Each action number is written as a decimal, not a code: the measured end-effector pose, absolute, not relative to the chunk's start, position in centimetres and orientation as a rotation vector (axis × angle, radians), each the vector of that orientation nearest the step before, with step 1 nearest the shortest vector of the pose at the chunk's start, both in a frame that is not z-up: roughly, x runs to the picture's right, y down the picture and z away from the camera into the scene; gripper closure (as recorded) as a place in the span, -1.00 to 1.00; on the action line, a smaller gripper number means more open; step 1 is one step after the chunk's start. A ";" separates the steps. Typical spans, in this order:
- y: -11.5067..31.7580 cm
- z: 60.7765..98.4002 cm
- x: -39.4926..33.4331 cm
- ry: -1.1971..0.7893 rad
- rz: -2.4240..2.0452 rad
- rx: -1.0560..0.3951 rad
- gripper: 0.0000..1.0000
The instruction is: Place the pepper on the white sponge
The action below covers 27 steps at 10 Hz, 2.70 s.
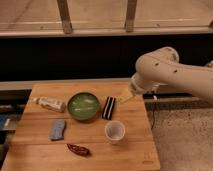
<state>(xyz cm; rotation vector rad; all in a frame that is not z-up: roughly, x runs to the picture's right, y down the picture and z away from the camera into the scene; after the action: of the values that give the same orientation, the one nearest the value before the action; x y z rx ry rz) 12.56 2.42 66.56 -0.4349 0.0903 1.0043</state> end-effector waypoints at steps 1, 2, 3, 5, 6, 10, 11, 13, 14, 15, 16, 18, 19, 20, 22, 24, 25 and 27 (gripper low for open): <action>2.6 66.2 10.9 0.077 0.956 -0.457 -0.60; 3.1 65.9 9.3 0.066 0.920 -0.475 -0.60; 4.2 65.1 7.4 0.053 0.875 -0.496 -0.60; 7.0 63.7 3.3 0.023 0.788 -0.537 -0.60; 8.1 63.2 1.4 0.008 0.749 -0.554 -0.60; 10.8 62.3 -2.4 -0.031 0.678 -0.600 -0.60; 10.8 62.3 -2.4 -0.031 0.678 -0.601 -0.60; 10.8 62.3 -2.5 -0.032 0.676 -0.602 -0.60; 10.8 62.3 -2.5 -0.033 0.677 -0.603 -0.60; 11.1 62.5 -2.6 -0.029 0.662 -0.616 -0.60; 11.6 62.7 -3.4 -0.027 0.634 -0.632 -0.60; 14.7 63.6 -6.6 -0.019 0.546 -0.681 -0.60; 16.8 64.0 -8.5 -0.013 0.503 -0.706 -0.60; 18.6 64.5 -10.3 -0.013 0.465 -0.731 -0.60; 21.5 66.1 -12.5 -0.012 0.413 -0.780 -0.60; 23.8 67.9 -14.3 -0.023 0.383 -0.828 -0.60; 24.5 68.5 -14.8 -0.039 0.374 -0.843 -0.60; 25.1 68.9 -15.0 -0.046 0.378 -0.861 -0.60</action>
<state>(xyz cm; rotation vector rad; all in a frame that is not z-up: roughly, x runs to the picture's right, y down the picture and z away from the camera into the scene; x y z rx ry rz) -15.03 25.07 68.94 -0.8614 -0.0458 0.3778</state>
